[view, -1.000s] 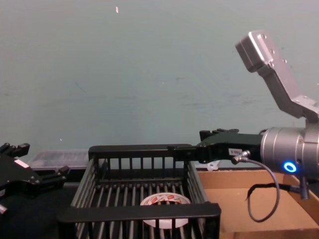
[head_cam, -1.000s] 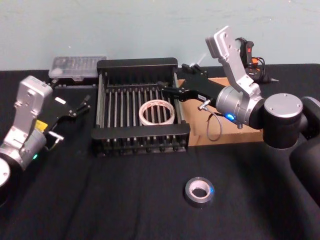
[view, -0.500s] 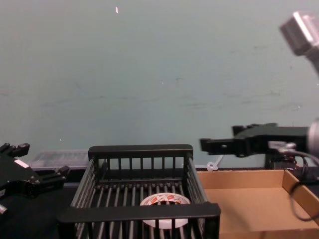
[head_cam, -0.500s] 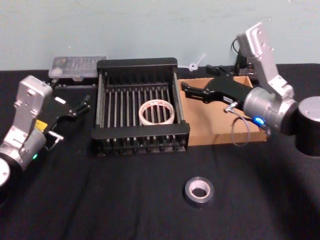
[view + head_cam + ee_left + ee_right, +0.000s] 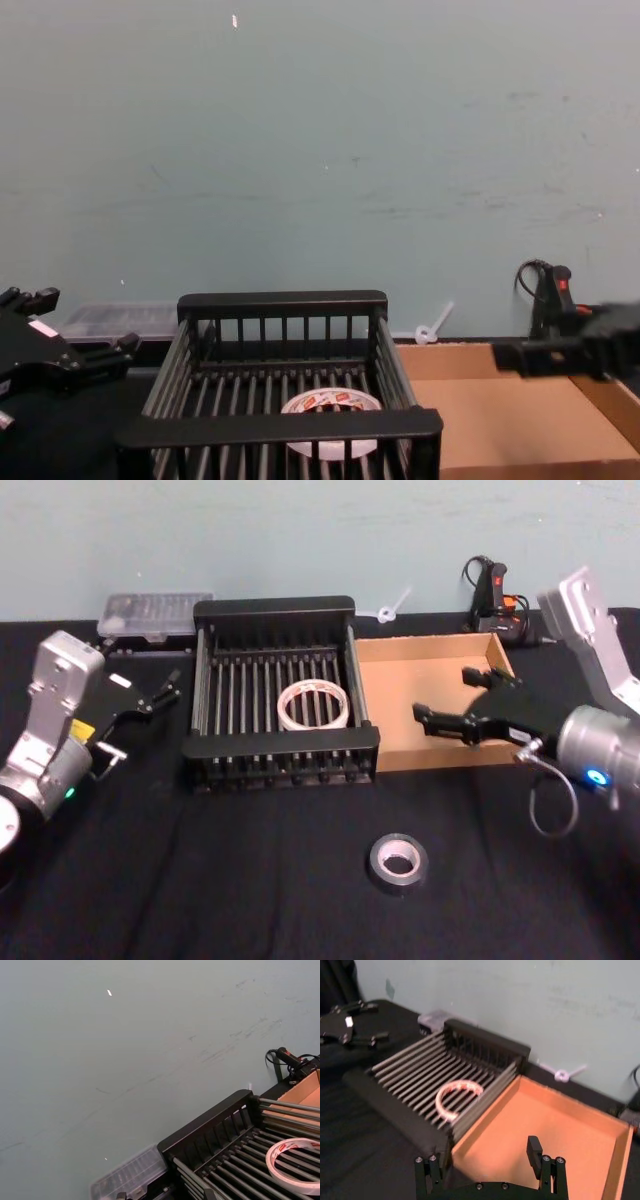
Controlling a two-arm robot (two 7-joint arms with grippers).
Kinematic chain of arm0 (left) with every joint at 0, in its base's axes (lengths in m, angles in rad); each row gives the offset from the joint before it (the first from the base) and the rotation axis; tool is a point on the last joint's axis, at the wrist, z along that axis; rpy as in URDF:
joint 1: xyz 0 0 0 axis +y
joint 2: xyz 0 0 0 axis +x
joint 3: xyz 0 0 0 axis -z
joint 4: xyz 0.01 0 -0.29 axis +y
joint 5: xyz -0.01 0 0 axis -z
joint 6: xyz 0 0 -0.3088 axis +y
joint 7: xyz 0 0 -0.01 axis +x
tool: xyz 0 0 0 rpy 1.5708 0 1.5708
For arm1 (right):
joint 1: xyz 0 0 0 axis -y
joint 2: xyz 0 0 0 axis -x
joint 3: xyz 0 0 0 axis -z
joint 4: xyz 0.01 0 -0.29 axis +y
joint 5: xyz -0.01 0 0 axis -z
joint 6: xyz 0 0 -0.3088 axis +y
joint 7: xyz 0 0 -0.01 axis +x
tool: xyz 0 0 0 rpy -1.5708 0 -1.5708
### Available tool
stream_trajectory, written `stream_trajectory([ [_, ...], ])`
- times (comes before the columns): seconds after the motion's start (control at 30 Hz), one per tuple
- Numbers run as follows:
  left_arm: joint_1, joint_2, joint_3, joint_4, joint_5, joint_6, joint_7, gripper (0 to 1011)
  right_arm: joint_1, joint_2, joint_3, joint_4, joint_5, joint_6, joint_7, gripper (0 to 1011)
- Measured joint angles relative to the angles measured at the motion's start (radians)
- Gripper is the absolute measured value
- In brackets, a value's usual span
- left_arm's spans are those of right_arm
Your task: Pick up the white tape and place it into the black box , Pick up the silver tape and place it into the brown box.
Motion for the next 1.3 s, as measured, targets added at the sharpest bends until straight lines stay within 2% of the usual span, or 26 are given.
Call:
stream_trajectory([
  [0.2,0.000,0.000,0.000,0.000,0.000,0.000,0.000,1001,-0.076,0.056,0.019,-0.071,0.041,0.056,-0.002,1002],
  [0.4,0.000,0.000,0.000,0.000,0.000,0.000,0.000,1001,-0.105,0.096,0.002,-0.096,0.058,0.090,0.012,1002],
  [0.7,0.000,0.000,0.000,0.000,0.000,0.000,0.000,1001,-0.080,0.142,-0.083,-0.091,0.059,0.133,0.073,1002],
  [1.3,0.000,0.000,0.000,0.000,0.000,0.000,0.000,1002,-0.017,0.171,-0.178,-0.056,0.065,0.157,0.111,1002],
])
